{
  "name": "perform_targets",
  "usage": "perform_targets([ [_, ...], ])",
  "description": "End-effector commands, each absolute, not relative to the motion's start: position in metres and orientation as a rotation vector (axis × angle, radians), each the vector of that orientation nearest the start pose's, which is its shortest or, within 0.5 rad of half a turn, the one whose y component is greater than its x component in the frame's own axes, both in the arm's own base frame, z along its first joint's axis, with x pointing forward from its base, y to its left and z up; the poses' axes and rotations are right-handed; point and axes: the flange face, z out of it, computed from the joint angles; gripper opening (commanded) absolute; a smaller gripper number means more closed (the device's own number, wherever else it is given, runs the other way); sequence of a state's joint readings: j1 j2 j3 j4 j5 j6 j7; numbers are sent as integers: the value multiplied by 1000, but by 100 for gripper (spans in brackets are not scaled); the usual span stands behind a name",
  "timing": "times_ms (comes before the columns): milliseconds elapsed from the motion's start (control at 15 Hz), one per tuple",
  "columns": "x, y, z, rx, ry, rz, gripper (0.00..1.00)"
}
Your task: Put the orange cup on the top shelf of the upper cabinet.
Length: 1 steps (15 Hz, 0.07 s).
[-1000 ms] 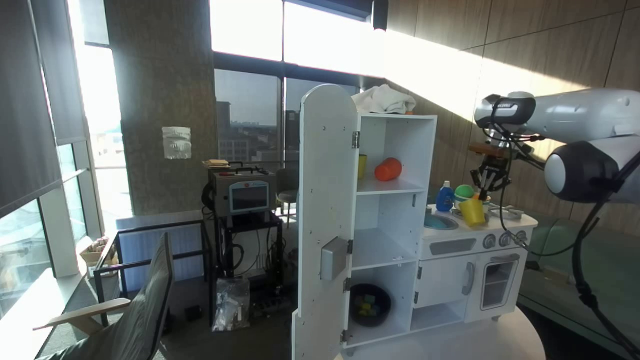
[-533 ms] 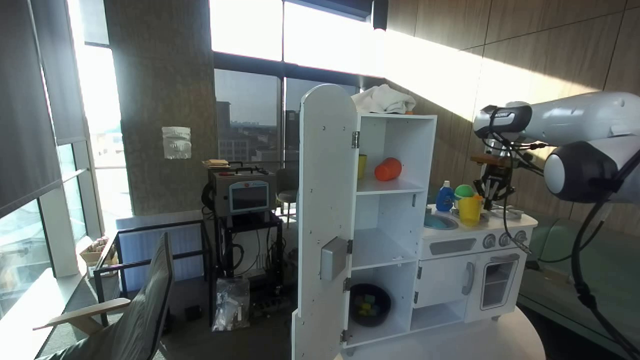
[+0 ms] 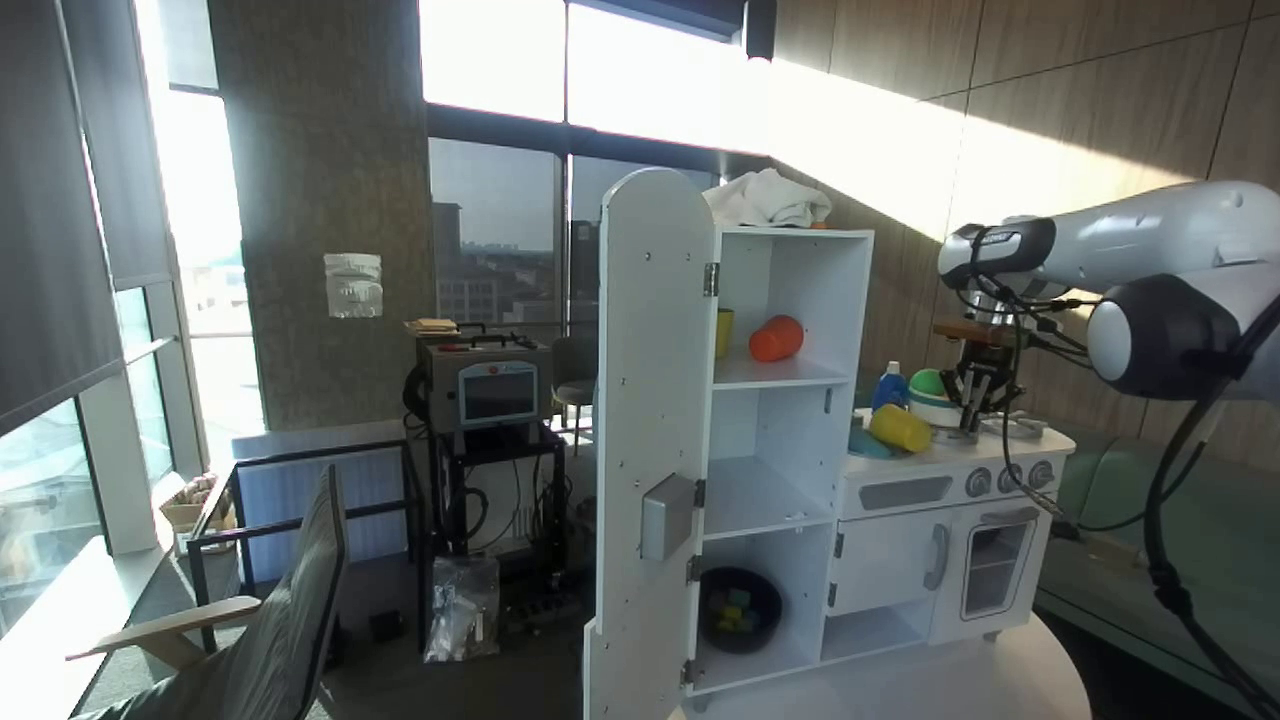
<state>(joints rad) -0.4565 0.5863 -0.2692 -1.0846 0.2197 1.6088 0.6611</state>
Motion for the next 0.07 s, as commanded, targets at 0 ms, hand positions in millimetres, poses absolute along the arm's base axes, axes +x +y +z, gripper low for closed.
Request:
perform_targets([
  [0, 576, -404, 502, -2383, 1935, -9, 41],
])
